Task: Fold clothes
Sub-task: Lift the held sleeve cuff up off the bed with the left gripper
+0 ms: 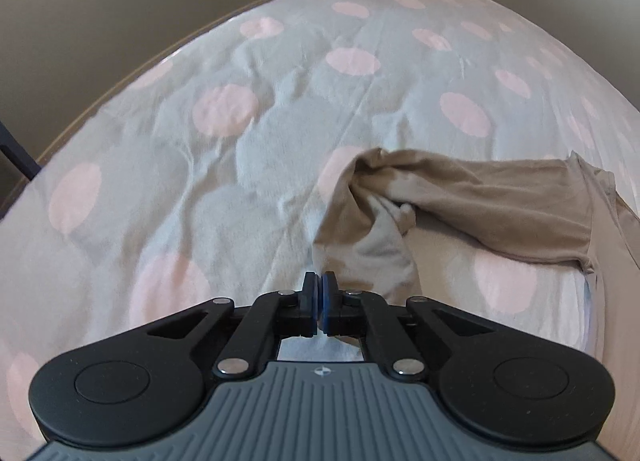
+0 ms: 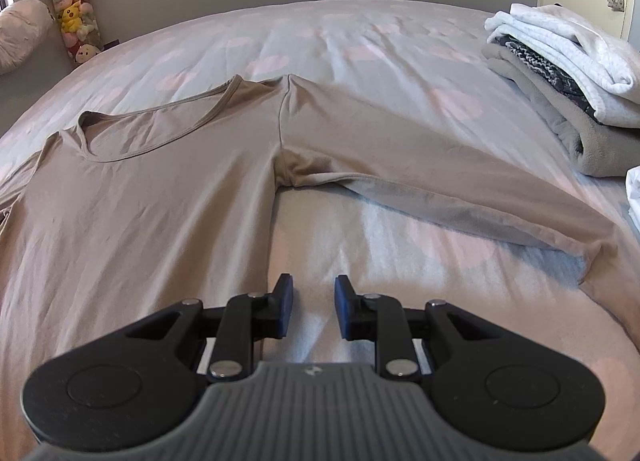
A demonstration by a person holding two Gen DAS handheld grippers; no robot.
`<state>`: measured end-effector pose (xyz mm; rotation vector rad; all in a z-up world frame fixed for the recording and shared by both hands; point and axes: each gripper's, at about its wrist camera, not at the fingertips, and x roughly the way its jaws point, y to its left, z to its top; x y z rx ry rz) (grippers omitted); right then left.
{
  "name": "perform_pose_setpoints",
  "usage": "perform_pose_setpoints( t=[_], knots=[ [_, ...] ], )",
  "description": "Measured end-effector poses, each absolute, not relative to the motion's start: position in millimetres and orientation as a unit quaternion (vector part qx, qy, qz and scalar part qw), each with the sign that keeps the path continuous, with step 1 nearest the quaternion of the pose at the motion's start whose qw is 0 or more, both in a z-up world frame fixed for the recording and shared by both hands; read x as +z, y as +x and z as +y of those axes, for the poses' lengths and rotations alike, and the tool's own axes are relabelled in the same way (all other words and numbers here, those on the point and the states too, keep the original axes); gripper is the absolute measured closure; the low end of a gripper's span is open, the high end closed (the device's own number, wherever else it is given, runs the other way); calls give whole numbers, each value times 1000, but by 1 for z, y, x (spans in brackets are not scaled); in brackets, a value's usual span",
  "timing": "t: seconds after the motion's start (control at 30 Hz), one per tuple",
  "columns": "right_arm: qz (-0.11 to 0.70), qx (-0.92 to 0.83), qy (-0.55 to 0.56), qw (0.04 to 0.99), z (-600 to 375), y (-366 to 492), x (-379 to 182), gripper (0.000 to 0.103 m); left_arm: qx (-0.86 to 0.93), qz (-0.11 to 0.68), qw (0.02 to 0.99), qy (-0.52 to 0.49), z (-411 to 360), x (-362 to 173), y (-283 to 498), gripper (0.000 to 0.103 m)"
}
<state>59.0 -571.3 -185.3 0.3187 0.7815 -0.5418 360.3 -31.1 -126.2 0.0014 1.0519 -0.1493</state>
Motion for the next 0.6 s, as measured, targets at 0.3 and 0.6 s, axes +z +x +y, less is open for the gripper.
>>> perform_pose_setpoints(
  t=[0.3, 0.6],
  knots=[
    [375, -265, 104, 882, -563, 65, -187, 77, -13, 474, 874, 102, -10, -77, 424, 103],
    [359, -282, 50, 888, -560, 76, -187, 78, 16, 503, 847, 172, -7, -122, 486, 103]
  ],
)
